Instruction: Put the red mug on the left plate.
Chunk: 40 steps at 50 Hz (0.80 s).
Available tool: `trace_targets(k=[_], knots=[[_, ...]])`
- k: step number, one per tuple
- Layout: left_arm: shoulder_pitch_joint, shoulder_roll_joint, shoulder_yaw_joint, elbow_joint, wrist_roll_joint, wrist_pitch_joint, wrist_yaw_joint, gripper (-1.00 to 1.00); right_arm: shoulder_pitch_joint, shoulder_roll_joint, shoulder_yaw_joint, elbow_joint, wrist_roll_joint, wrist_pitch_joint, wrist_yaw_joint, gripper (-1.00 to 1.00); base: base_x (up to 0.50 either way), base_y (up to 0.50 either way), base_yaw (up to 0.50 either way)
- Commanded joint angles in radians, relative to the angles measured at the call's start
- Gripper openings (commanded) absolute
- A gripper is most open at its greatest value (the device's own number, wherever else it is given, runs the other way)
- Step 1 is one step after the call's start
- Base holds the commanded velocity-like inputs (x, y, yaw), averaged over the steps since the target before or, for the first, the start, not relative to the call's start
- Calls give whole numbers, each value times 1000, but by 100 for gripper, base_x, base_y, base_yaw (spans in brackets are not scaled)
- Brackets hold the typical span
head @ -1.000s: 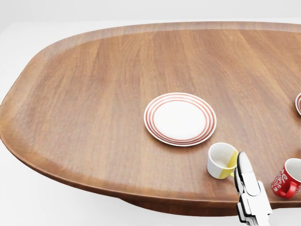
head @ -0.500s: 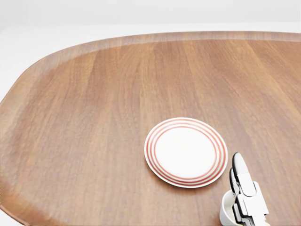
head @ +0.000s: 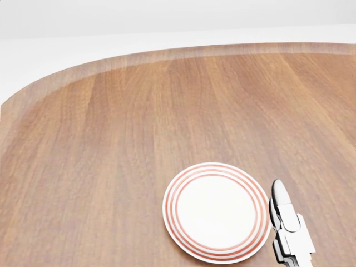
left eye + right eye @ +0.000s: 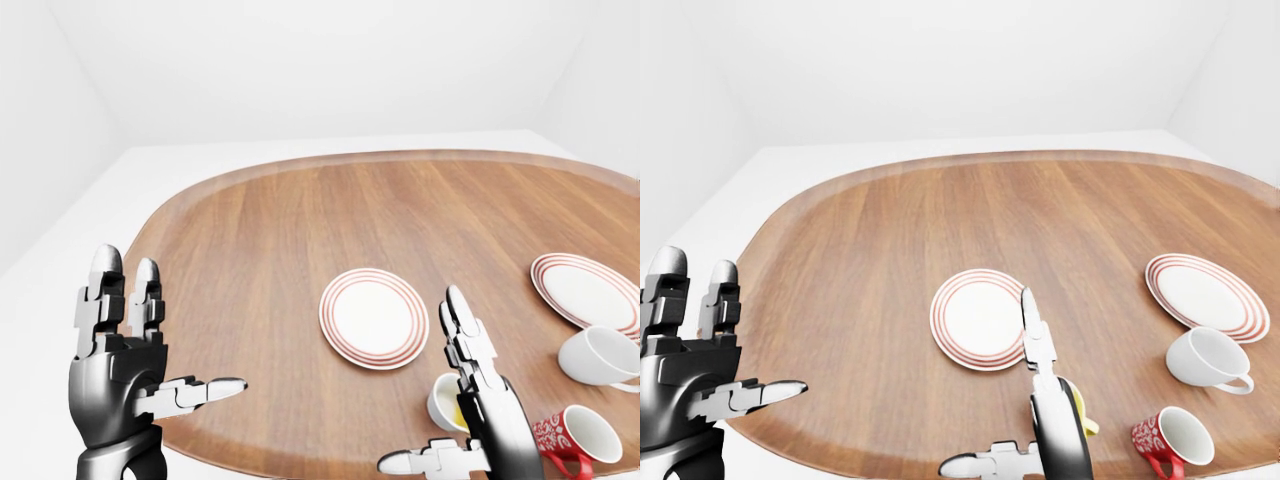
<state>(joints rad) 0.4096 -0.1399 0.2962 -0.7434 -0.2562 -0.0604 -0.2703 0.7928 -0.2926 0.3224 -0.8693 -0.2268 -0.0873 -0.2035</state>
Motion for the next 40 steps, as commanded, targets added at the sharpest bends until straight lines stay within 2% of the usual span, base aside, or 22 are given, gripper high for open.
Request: trace_targets(k=[1,30,32,34,35,36,38,39,40], knots=[[4,0,-3,0,-1,-2,-3,100,3,-7,7,-3,-9,0,-5,100,50,-3,0],[7,0,-3,-1,-4,-4,-5,100,-10,-16,26,-4,-49,0,-22,100,50,-7,0],[6,-2,-3,-2,0,-3,-1,100,-28,-15,15,-37,-10,0,-3,100,24,4,0],[9,-4,-19,6,16,-18,-3,100,-51,18,-29,-97,-46,0,28,100,0,0,0],[2,-4,-31,29,34,-27,0,100,-81,65,-97,-124,-35,123,44,100,0,0,0],[0,0,-33,35,35,-27,6,100,-103,105,-131,-136,-62,175,60,100,0,0,0],[0,8,-31,29,26,-27,15,100,-161,176,-190,-135,-183,175,85,100,0,0,0],[1,8,-34,32,28,-27,17,100,-182,204,-241,-123,-367,175,39,100,0,0,0],[1,8,-39,36,34,-27,20,100,-193,224,-263,-116,-460,175,64,100,0,0,0]])
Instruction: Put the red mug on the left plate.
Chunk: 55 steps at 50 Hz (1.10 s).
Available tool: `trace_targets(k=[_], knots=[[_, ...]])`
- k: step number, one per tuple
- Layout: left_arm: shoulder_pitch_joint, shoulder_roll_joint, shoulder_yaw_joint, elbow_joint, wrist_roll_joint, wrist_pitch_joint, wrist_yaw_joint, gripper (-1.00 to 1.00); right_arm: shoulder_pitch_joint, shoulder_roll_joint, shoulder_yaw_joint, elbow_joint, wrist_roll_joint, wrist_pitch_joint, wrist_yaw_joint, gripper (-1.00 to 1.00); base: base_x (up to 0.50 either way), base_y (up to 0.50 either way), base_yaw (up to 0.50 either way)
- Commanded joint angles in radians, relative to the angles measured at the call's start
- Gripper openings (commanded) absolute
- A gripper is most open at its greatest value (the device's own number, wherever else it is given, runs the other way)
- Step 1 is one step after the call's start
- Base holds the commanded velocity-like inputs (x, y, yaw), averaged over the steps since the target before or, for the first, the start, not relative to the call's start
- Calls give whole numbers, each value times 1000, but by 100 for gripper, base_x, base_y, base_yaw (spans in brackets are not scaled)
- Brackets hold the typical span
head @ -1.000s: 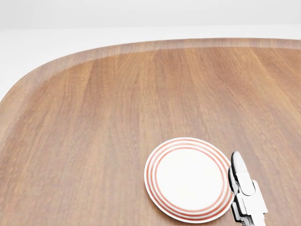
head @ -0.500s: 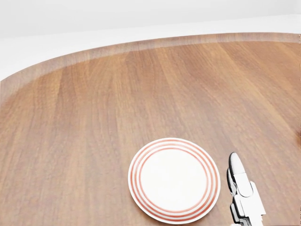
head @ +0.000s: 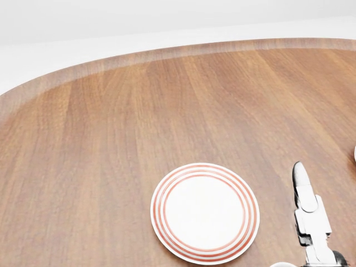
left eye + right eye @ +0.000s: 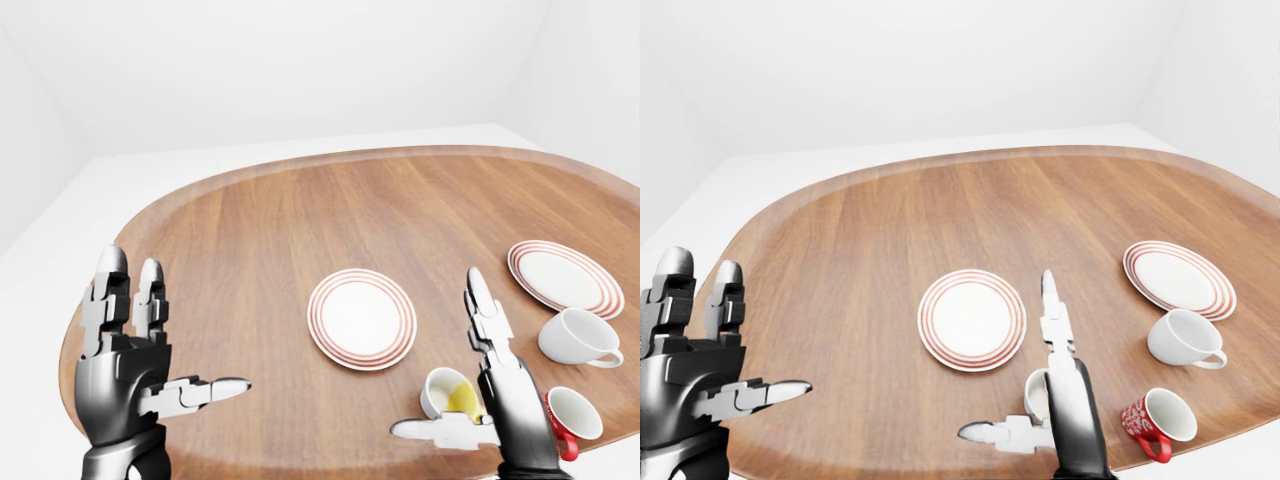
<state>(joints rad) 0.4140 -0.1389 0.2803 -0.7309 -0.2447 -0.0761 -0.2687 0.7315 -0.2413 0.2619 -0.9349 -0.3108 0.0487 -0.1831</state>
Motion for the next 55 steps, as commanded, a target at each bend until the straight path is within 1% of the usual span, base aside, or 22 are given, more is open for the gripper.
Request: trace_targets(k=[1,2,3,5,6,9,12,14,15,17,19,20,21,22,24,25,28,30,40,48,53,55], knots=[[-4,8,-29,29,29,-11,22,100,-141,192,-222,-40,-469,39,71,100,0,0,0],[-4,9,-36,34,36,-11,25,100,-149,208,-243,-28,-564,39,93,100,0,0,0],[-3,10,-46,39,45,-11,30,100,-158,214,-266,-8,-713,39,121,100,0,0,0],[3,15,-61,37,54,-11,37,100,-159,233,-311,57,-943,39,198,100,0,0,0],[4,17,-67,33,57,-11,41,100,-153,245,-355,93,-1021,39,243,100,0,0,0],[-6,28,-69,43,58,-11,54,100,-102,310,-536,58,-980,39,330,100,0,0,0],[-6,33,-76,48,61,-11,60,100,-35,437,-734,46,-913,39,394,100,0,0,0],[-3,35,-82,44,62,-11,63,100,-30,517,-909,35,-813,39,430,100,0,0,0],[0,35,-87,40,66,-11,64,100,-17,545,-1019,56,-770,12,445,100,0,0,0],[3,37,-91,38,67,-11,66,100,-48,590,-1200,83,-683,-136,476,100,0,0,0],[6,38,-93,35,67,-11,68,100,-83,590,-1364,102,-559,-136,527,100,0,0,0],[7,38,-95,32,67,-11,69,100,-91,590,-1449,116,-468,-136,558,100,0,0,0],[8,39,-97,30,68,-11,69,100,-113,590,-1519,132,-422,-136,587,100,0,0,0],[8,39,-101,26,71,-11,71,100,-119,590,-1610,170,-383,-136,583,100,0,0,0],[6,41,-104,27,74,-11,74,100,-152,590,-1718,214,-340,-136,613,100,0,0,0],[6,42,-105,27,74,-11,74,100,-164,590,-1753,227,-319,-136,627,100,0,0,0],[10,44,-106,26,71,-11,74,100,-186,590,-1828,255,-264,-136,669,100,0,0,0],[12,44,-103,23,67,-11,74,100,-192,590,-1833,271,-214,-136,699,100,0,0,0],[10,44,-110,26,76,-11,77,100,-219,590,-1833,349,-150,-136,842,100,0,0,0],[8,49,-115,33,77,-11,83,100,-249,588,-1833,267,-196,-136,861,100,0,0,0],[16,49,-124,27,82,-11,82,100,-263,535,-1833,256,-199,-136,848,100,0,0,0],[12,50,-124,29,82,-11,85,100,-277,501,-1833,259,-227,-136,839,100,0,0,0]])
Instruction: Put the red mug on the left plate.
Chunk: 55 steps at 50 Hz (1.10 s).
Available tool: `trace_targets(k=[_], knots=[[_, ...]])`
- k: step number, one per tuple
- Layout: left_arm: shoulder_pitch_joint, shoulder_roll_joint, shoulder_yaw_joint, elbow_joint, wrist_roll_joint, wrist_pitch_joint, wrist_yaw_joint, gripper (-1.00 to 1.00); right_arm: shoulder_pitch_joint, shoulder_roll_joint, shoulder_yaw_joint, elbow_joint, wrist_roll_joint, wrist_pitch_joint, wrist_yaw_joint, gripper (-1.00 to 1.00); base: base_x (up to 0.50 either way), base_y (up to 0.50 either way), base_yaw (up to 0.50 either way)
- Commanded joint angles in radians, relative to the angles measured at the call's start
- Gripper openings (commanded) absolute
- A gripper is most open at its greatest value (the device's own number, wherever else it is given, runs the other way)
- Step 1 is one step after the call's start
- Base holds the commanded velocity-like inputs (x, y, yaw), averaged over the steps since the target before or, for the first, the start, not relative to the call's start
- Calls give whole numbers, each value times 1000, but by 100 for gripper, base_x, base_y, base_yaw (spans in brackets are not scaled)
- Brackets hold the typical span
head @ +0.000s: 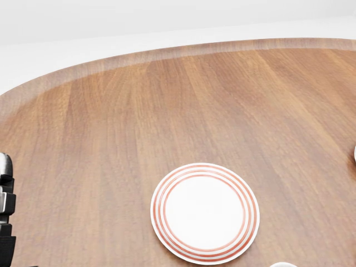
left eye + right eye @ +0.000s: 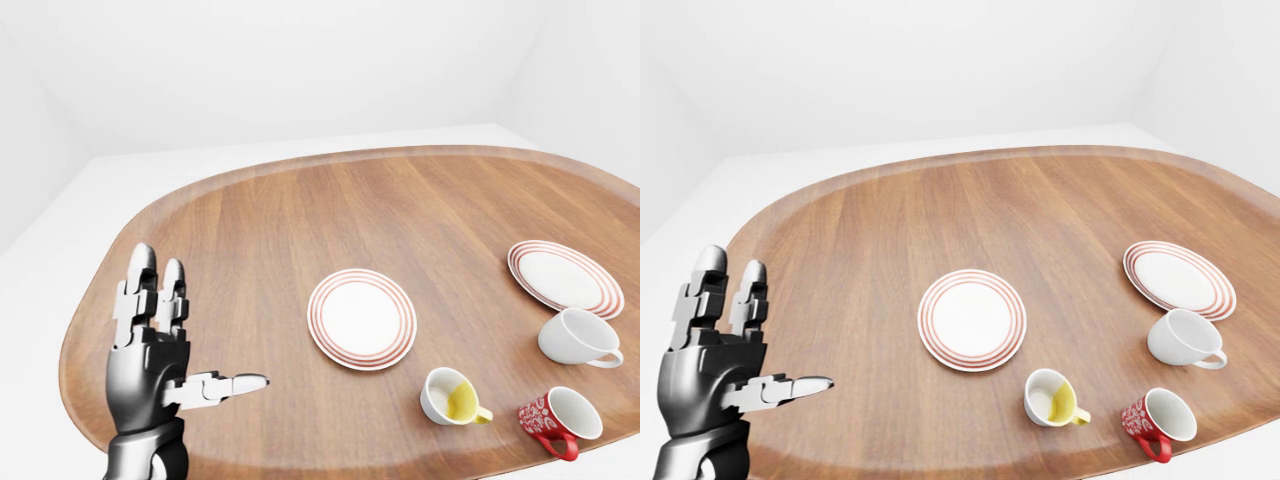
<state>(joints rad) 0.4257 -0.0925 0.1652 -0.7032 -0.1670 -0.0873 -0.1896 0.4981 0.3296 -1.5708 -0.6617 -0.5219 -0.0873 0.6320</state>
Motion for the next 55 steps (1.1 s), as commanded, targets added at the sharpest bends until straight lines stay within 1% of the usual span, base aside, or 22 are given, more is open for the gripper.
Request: trace_targets(k=[1,4,5,7,9,14,23,28,36,38,42,44,46,50,51,52,53,54,55], knots=[[0,4,-9,2,6,0,6,100,-49,-85,0,-12,-29,0,17,100,0,0,0],[0,5,-12,2,7,0,7,100,-50,-108,0,-15,-39,0,11,100,0,0,0],[0,6,-13,2,8,0,8,100,-56,-128,2,-19,-39,0,14,100,0,0,0],[0,7,-12,2,6,0,9,100,-63,-157,19,-23,-35,0,20,100,0,0,0],[1,7,-11,1,4,0,8,100,-63,-170,26,-19,-28,0,19,100,0,0,0],[0,6,-9,2,3,0,8,100,-56,-161,41,20,-12,0,1,100,0,0,0],[4,6,-11,0,4,0,6,100,-49,-167,21,54,7,0,-8,100,0,0,0],[4,6,-13,1,6,0,6,100,-68,-170,53,23,-27,0,-33,100,0,0,0],[5,6,-10,1,3,0,4,100,-82,-217,69,31,22,0,-68,100,0,0,0],[5,5,-13,1,5,0,5,100,-97,-247,93,50,16,0,-63,100,0,0,0],[5,6,-16,-1,8,0,7,100,-133,-303,183,66,-69,0,-68,100,0,0,0],[4,7,-18,-1,10,0,9,100,-155,-327,245,59,-126,0,-67,100,0,0,0],[4,8,-19,-1,10,0,10,100,-181,-349,334,50,-206,0,-67,100,0,0,0],[1,9,-17,1,8,0,11,100,-195,-373,429,29,-259,61,-70,100,0,0,0],[1,9,-17,3,8,0,10,100,-209,-391,446,21,-265,91,-58,100,0,0,0],[1,9,-17,3,8,0,10,100,-208,-393,450,20,-265,95,-59,100,0,0,0],[1,9,-17,4,8,0,10,100,-230,-427,467,25,-269,126,-49,100,0,0,0],[2,9,-17,4,8,0,10,100,-238,-443,481,30,-273,143,-46,100,0,0,0],[2,9,-16,3,6,0,10,100,-259,-465,514,46,-297,168,-44,100,0,0,0]])
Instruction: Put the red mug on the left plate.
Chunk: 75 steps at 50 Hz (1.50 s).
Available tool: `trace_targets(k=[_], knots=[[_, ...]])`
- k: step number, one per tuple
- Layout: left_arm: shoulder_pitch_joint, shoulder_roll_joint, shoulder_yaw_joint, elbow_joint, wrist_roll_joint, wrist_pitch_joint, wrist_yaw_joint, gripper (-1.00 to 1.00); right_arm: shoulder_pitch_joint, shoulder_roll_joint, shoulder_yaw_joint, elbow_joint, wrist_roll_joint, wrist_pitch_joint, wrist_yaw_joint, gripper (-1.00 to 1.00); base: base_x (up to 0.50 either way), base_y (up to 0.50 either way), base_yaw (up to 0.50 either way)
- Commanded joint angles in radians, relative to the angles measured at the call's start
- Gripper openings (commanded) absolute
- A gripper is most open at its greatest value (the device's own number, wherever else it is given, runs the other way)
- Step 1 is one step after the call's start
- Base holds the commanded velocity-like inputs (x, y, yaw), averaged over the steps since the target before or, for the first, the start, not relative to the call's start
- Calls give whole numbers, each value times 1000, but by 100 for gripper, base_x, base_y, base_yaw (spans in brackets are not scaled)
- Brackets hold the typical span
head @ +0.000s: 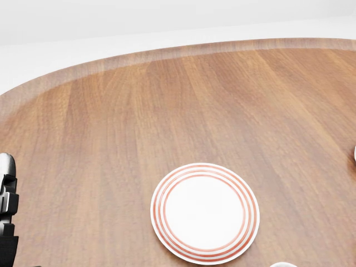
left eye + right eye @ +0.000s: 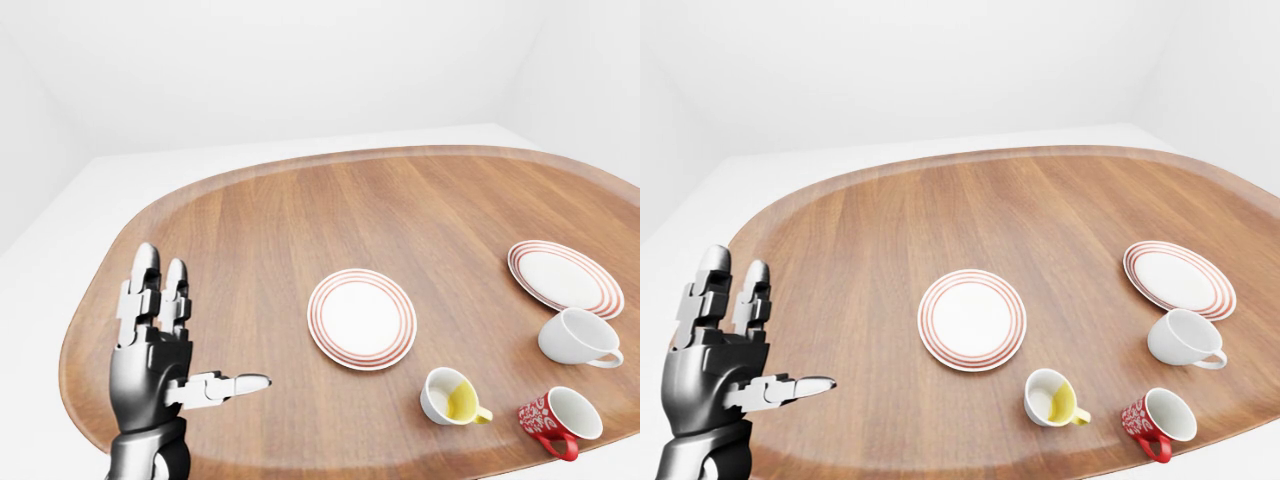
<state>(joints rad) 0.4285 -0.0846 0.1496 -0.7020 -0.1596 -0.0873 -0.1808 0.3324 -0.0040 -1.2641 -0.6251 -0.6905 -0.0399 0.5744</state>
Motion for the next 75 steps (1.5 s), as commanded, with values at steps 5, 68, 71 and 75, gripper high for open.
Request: trace_targets(k=[5,68,71,75], knots=[[-6,2,-3,5,4,0,4,100,-118,-158,312,45,-163,127,-5,100,0,0,0],[-7,7,-7,11,12,0,8,100,-53,-167,303,264,-184,127,-177,100,0,0,0],[-6,6,-9,11,14,0,8,100,-50,-165,302,281,-184,127,-189,100,0,0,0],[-7,7,-9,12,15,0,9,100,-45,-161,293,265,-188,127,-198,100,0,0,0]])
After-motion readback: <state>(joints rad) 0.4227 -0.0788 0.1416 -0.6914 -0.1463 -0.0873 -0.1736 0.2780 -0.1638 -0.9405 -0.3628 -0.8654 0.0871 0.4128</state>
